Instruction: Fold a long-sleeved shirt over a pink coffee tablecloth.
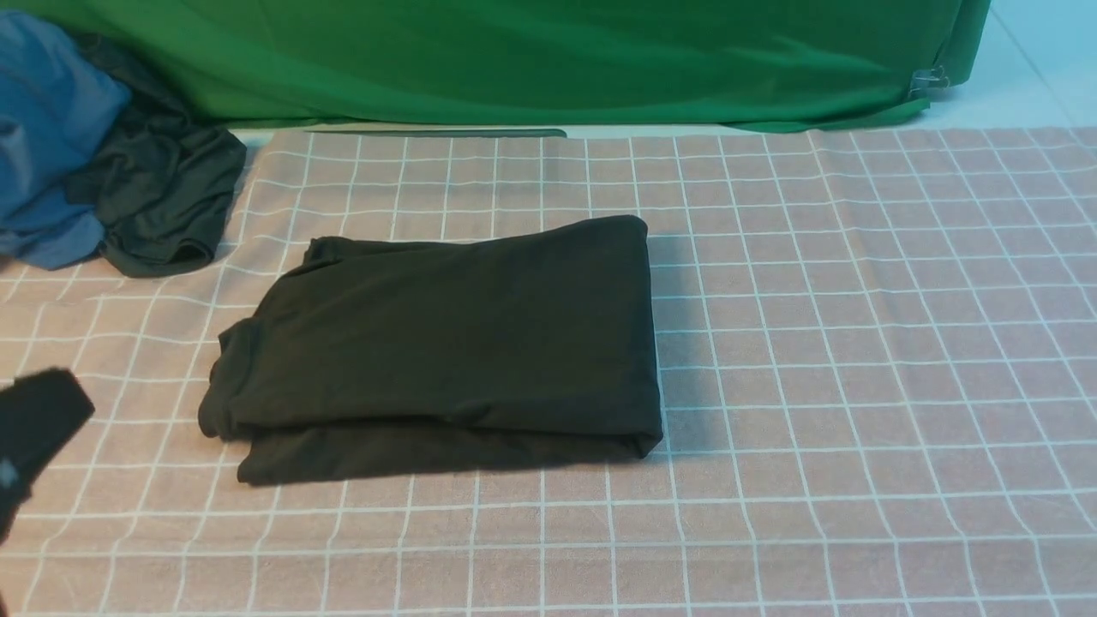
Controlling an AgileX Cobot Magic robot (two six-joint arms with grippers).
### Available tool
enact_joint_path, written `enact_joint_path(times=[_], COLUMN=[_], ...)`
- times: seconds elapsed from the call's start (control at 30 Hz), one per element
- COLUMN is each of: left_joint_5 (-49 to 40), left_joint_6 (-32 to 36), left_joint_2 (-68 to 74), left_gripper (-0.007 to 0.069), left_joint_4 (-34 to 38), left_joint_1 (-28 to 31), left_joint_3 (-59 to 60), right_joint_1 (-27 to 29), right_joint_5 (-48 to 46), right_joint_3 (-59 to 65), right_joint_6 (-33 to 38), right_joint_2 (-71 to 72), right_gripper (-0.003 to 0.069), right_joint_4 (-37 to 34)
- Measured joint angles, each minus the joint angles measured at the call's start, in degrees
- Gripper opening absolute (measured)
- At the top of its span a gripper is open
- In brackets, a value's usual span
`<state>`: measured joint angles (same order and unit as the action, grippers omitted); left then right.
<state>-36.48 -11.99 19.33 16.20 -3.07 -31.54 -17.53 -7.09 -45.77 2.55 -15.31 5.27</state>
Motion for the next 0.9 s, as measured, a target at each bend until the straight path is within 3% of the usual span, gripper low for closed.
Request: enact_joint_path(times=[0.37,0.47,0.73,0.9], left_joint_5=[0.8,1.2,1.6,2.3], left_joint_6=[-0.7,-0.7,4.6,5.0], left_joint_2=[-3.0,-3.1,-9.7,-13.4], left_gripper=[0.0013,0.0013,0.0013,0.0013], left_joint_4=[1.2,1.2,3.9,3.2], left_joint_1=[0.0,0.0,0.0,0.0], left_joint_3=[2.0,2.0,2.3,5.2], right_joint_1=[0.0,0.0,0.0,0.0], right_joint_5=[1.2,1.0,-11.9,-14.5], right_joint_3=[1.0,1.0,1.0,1.0], right_joint_6=[-2.6,0.4,4.9,5.0], right_joint_2=[-1.2,-0.5,10.0,13.6], right_gripper=[0.0035,0.0035,0.0035,0.0035], right_joint_4=[0.2,0.2,0.2,0.3])
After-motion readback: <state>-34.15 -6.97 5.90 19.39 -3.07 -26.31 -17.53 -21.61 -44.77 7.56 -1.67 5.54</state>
